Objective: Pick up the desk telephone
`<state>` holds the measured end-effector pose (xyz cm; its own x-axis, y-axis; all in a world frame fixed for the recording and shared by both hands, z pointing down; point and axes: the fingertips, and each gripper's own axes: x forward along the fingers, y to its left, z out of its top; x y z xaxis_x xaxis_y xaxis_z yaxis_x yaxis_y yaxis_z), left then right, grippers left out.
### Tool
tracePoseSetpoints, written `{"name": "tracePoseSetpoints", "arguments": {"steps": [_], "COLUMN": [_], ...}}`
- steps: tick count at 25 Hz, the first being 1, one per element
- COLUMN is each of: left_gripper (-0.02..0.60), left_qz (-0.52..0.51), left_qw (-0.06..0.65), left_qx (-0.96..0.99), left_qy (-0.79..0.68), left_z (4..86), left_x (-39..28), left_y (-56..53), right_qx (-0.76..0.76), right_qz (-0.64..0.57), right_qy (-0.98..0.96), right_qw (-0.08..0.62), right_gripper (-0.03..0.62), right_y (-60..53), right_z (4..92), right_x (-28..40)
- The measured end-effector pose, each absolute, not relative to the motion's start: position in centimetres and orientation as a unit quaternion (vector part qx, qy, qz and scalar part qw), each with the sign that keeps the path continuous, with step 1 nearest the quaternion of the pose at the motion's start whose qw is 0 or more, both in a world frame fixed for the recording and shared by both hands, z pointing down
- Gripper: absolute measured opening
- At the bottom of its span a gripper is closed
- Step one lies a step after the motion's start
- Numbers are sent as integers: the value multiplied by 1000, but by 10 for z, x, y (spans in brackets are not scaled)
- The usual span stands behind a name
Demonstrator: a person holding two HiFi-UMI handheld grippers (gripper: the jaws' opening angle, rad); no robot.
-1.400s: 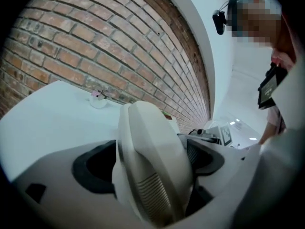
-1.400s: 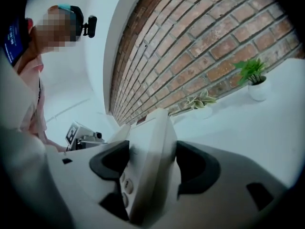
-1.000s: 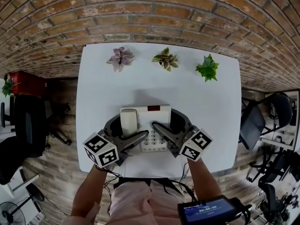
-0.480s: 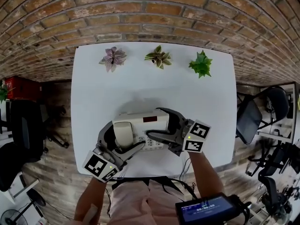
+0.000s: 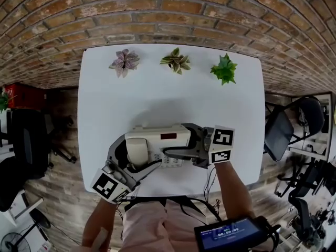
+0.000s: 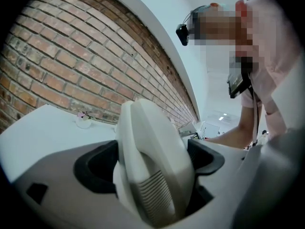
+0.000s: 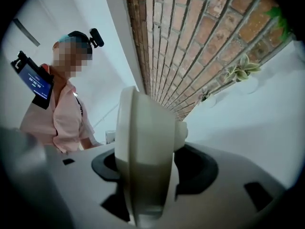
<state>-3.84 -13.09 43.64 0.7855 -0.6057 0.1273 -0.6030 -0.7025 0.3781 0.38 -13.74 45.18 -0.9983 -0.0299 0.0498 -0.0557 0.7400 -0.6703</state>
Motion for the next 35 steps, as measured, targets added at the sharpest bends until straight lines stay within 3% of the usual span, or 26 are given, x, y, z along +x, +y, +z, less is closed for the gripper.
{"name": "tracePoseSetpoints", "arguments": {"steps": [4,9,12,20,35], "left_gripper": [469,471,469,453,449], "left_qz": [23,11,-6,-13,10], "left_qw": [216,324,351,354,297], "left_qx": [930,916,911,912,932], "left_qy": [-297,-238,-215,-205,-206], "left_z": [441,459,460,454,407], "left_x": [-37,-44,-38,-28,-20], "left_y": [-125,-119,-120,-118,-94], "right_qx": [24,29,27,27,52], "right_qz": [375,394,398,419,363], "right_qy": [-927,-919,-917,-907,-930], "right_qw": [6,-7,-8,-27,8], "right_gripper": [276,276,276,236,234], "right_y": [-136,-138,-139,-133,-111], "right_z": [454,457,458,450,396], "right_x": [5,9,9,12,15]}}
